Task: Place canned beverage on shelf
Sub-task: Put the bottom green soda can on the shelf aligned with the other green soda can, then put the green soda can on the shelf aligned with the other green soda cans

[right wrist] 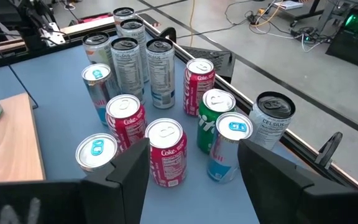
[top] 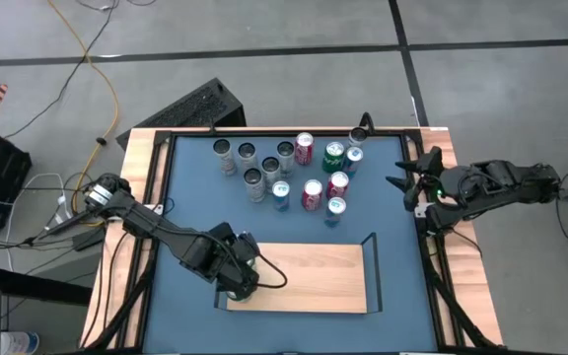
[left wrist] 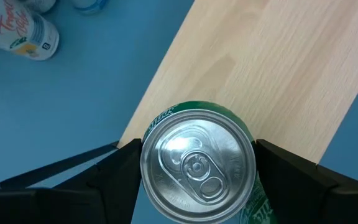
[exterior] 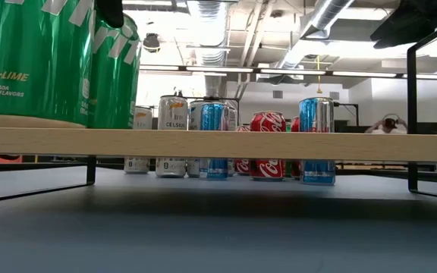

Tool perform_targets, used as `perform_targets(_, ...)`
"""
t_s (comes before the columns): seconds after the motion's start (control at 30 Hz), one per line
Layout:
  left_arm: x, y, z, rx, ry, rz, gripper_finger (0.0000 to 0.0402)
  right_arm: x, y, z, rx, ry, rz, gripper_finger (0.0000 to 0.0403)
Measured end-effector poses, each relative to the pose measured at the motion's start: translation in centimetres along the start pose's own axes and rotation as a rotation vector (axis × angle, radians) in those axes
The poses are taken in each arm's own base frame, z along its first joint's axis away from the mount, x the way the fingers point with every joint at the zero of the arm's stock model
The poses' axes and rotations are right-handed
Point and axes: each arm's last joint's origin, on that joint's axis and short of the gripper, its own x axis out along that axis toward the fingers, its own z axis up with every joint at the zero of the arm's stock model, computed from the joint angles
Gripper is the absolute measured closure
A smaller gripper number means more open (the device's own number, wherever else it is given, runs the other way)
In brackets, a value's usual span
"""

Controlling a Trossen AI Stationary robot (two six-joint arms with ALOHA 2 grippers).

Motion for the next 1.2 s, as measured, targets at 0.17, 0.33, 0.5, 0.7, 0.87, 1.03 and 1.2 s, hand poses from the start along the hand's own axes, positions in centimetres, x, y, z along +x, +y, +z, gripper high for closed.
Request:
perform_targets(0.17,0.0,0.0,-0.1,-0.003,0.013,-0.003,0.0121,0.0,0.0,0.0,0.001,0.0,0.0,0.0157)
perform_targets(0.33,0.0,0.0,-0.1,-0.009,0.029,-0.014,0.0094,0.0,0.0,0.0,0.001,-0.001,-0.001,0.0157)
perform_targets(0.5,0.1,0.0,-0.1,-0.012,0.056,-0.028,0.0072,0.0,0.0,0.0,-0.009,-0.001,-0.001,0.0157)
perform_targets(0.7,0.1,0.2,0.1,-0.022,0.052,-0.024,0.0055,0.0,0.0,0.0,-0.01,-0.001,-0.001,0.0157)
perform_targets(0.87,-0.2,0.3,0.7,-0.022,0.033,-0.025,0.0053,0.0,0.0,0.0,-0.011,-0.001,-0.002,0.0157)
perform_targets(1.03,-1.1,0.5,1.2,0.005,0.019,-0.029,0.0053,0.0,0.0,0.0,-0.011,0.0,-0.002,0.0157)
perform_targets(1.2,-2.4,0.3,2.0,0.007,-0.012,-0.048,0.0053,0.0,0.0,0.0,-0.011,0.001,-0.002,0.0157)
